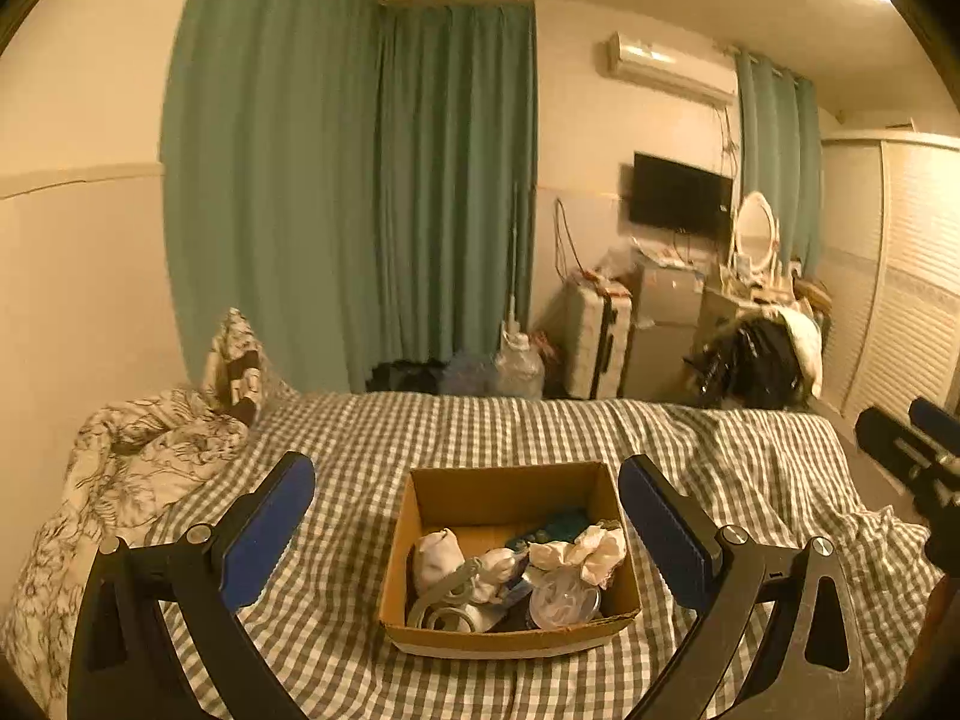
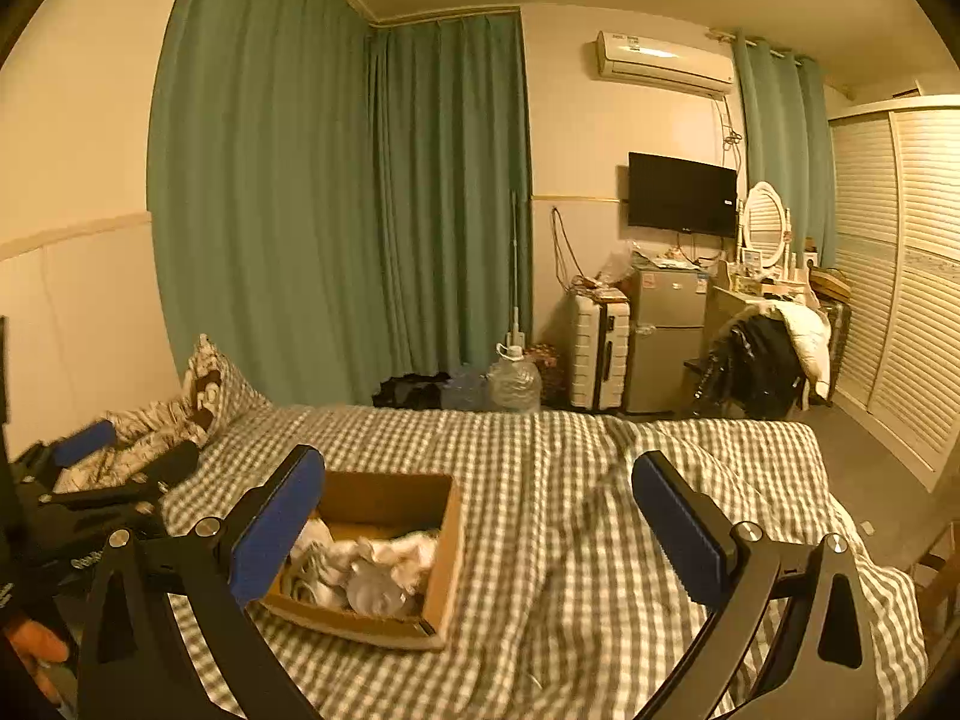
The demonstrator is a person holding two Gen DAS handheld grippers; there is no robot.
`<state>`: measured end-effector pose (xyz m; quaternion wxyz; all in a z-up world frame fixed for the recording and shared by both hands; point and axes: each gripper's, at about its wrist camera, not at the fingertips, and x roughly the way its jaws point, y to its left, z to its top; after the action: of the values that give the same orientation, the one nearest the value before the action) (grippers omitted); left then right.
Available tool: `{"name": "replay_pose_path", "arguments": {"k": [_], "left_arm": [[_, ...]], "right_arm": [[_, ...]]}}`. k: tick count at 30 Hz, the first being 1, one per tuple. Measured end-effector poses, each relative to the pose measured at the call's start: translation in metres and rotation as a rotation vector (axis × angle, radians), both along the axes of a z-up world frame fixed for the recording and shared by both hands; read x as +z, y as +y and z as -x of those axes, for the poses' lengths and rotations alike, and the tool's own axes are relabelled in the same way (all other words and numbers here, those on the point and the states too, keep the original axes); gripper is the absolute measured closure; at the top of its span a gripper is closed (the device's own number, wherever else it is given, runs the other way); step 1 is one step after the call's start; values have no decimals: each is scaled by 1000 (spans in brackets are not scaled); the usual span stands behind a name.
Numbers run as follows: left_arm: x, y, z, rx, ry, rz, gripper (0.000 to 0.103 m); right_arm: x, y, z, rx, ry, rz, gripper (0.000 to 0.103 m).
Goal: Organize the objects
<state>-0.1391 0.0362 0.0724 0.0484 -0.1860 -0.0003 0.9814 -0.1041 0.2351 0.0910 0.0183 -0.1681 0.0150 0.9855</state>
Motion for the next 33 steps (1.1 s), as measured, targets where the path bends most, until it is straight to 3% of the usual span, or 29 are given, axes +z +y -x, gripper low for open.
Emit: {"name": "replay_pose_path", "arguments": {"k": [6,9,12,19,33], "left_arm": [[-29,13,-28,49,55,70,0],[-56,13,-32,79,33,115,0],[-74,8,-29,103,-14,132,0],[-86,2,-30,99,-48,98,0],[-86,-5,-33,88,-67,67,0]], "right_arm": [[-46,-3,-9,4,-17,-20,0],[-79,-1,-5,13,-54,1,0],[-94,-2,4,20,-102,1,0],[-96,-7,-1,44,-55,0,0],[-97,-11,-1,39,-61,-10,0]]}}
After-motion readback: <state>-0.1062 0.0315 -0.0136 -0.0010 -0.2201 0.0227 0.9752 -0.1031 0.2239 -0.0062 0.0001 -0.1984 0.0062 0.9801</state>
